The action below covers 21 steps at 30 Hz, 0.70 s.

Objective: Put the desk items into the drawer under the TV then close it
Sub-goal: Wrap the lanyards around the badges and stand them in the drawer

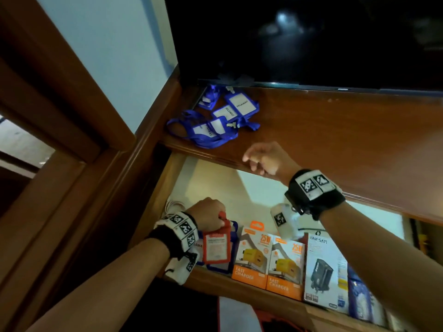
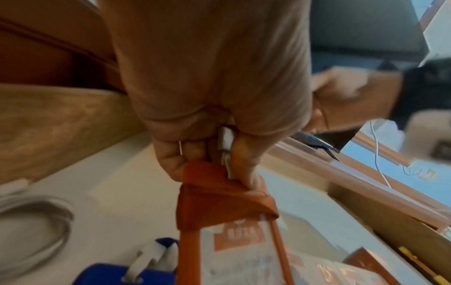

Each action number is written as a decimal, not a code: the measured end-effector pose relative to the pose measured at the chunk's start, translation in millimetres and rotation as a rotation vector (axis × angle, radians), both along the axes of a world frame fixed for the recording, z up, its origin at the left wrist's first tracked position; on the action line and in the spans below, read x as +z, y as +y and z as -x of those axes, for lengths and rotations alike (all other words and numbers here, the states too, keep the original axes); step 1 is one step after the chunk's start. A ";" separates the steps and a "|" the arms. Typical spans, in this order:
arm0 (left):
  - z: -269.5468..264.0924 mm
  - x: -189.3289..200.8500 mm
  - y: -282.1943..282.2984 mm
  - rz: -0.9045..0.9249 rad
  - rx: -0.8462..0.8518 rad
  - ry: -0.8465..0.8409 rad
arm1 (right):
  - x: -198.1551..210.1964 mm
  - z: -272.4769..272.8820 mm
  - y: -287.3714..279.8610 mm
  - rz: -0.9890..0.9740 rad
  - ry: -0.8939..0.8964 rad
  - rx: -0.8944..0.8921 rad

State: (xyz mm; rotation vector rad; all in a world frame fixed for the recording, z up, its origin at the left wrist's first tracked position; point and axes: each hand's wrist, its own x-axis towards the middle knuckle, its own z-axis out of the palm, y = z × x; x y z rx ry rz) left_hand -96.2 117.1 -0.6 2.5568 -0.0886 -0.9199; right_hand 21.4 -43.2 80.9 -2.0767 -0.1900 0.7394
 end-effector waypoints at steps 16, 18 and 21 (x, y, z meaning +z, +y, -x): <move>-1.2 -46.1 -19.2 0.002 -0.171 0.215 | -19.6 -104.8 108.2 0.478 -0.398 0.255; -1.0 -48.9 -20.5 -0.057 -0.192 0.203 | -28.9 -107.2 112.6 0.567 -0.393 0.293; -0.2 -54.9 -21.2 -0.035 -0.109 0.220 | -37.0 -108.3 114.2 0.603 -0.413 0.305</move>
